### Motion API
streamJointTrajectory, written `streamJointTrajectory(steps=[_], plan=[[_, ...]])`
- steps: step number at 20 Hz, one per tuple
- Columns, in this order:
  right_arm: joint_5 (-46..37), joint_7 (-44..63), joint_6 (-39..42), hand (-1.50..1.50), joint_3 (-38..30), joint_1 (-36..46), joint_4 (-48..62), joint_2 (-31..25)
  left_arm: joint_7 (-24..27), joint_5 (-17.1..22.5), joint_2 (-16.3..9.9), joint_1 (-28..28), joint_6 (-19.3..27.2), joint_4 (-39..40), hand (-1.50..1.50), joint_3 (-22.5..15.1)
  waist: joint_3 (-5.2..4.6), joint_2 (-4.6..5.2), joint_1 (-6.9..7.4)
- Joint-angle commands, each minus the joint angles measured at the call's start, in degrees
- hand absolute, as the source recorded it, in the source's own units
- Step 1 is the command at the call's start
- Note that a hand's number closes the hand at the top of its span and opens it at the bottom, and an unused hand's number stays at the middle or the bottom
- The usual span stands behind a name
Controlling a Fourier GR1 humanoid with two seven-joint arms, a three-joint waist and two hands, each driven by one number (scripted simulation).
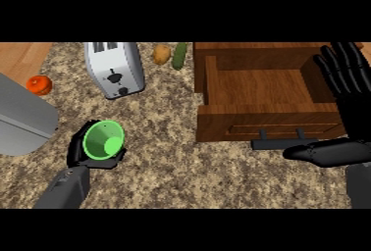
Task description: Pick up the cup, place it into the drawer and close the drawer
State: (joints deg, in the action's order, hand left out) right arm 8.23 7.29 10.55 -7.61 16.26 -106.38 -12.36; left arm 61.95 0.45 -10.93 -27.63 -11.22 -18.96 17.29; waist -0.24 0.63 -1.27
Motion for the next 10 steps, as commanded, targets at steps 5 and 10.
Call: streamJointTrajectory(steps=[5, 10], plan=[[-0.3, -2.0, 0.8, -1.5, -1.3, -1.6, 2.0, -0.6, 4.4, 3.0, 5.6, -3.8, 1.4, -5.2, 1.5, 1.4, 0.23, -0.6, 0.98], [0.5, 0.8, 0.9, -1.5, -3.1, 1.1, 1.9, -2.8, -3.4, 2.3, 8.5, -7.7, 3.1, -12.9, 1.5, -2.1, 0.29, -0.94, 1.69]])
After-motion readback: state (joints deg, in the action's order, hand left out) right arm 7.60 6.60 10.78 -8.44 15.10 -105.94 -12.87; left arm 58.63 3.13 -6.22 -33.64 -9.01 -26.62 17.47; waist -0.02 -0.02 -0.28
